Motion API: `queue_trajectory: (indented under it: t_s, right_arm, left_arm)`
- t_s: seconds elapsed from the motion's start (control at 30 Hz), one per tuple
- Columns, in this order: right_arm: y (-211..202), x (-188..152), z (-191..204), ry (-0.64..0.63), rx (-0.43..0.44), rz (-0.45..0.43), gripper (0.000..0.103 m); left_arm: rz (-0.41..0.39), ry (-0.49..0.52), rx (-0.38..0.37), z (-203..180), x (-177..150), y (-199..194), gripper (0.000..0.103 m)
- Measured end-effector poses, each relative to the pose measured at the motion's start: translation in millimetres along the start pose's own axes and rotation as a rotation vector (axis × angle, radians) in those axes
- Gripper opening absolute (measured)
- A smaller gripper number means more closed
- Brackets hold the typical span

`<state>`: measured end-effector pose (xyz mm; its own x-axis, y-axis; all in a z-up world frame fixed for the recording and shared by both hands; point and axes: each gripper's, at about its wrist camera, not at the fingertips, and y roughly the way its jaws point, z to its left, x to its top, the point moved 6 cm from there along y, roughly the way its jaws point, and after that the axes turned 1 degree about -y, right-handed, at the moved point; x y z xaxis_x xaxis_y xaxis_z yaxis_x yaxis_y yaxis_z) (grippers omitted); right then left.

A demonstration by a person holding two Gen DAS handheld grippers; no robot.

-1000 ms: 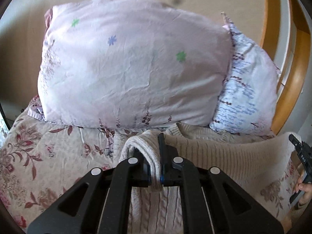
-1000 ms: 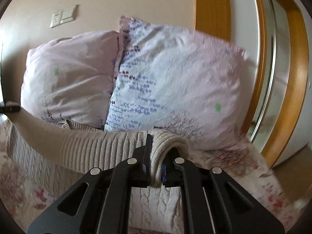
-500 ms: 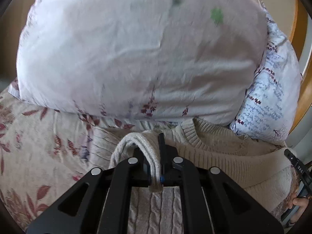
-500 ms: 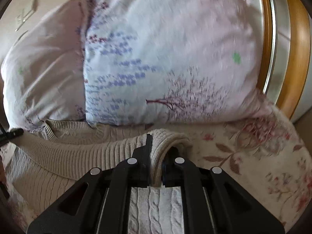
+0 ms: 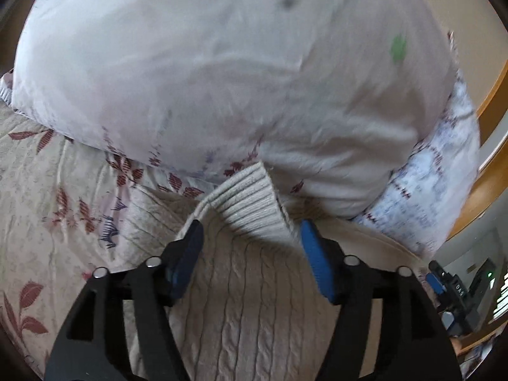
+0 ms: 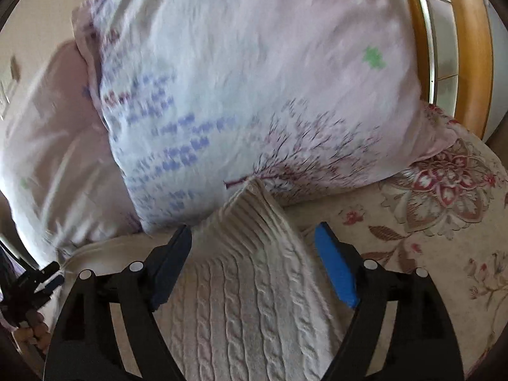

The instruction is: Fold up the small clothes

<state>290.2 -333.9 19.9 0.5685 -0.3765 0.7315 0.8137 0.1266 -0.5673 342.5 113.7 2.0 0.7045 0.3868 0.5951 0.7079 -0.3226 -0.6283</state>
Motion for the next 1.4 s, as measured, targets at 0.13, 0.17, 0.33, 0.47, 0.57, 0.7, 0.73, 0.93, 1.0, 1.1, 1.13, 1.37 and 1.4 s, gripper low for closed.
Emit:
queue_trajectory:
  t_s: [0.13,0.17,0.33,0.47,0.57,0.7,0.73,0.93,1.0,1.1,1.13,1.37,1.4]
  right_arm:
    - [-35,-4,-20,-0.013,-0.022,-0.027,0.066]
    - [-39,-8,-27,-0.015,-0.031,-0.012,0.063]
    - [-40,-32,-50,-0.025,-0.024,0.089,0.044]
    - [-38,-53,-52,-0.06,-0.039,0.134,0.042]
    - [-36,-60,-50,-0.082,-0.047,0.154,0.038]
    - [-38,-64,-43,-0.125,-0.053,0.168,0.018]
    - [-40,-64,-39,-0.151,-0.057,0.161,0.014]
    - [-49,-59,-29,-0.185,-0.066,0.108,0.009]
    - [-58,-55,-28,-0.172,-0.054,0.079,0.009]
    - [-66,-50,-27,-0.158,-0.037,0.057,0.009]
    - [-69,-50,-27,-0.157,-0.034,0.053,0.009]
    - [-77,-59,-33,-0.119,-0.029,0.055,0.009]
    - [-77,-62,-36,-0.112,-0.034,0.061,0.009]
  left_arm:
    - [-0.021,0.052,-0.003,6,-5,-27,0.063]
    - [-0.018,0.076,0.011,9,-10,-34,0.063]
    - [0.006,0.143,0.041,24,-29,-50,0.053]
    - [0.035,0.194,0.078,29,-47,-51,0.051]
    - [0.051,0.188,0.102,36,-55,-48,0.051]
    - [0.061,0.182,0.112,43,-63,-48,0.04]
    - [0.066,0.184,0.116,44,-65,-47,0.035]
    - [0.079,0.158,0.115,51,-67,-45,0.008]
    - [0.073,0.141,0.096,53,-66,-50,0.008]
    - [0.063,0.136,0.072,50,-66,-58,0.007]
    - [0.061,0.135,0.065,50,-66,-61,0.007]
    - [0.06,0.127,0.024,48,-71,-79,0.007]
    - [0.062,0.13,0.026,50,-73,-80,0.007]
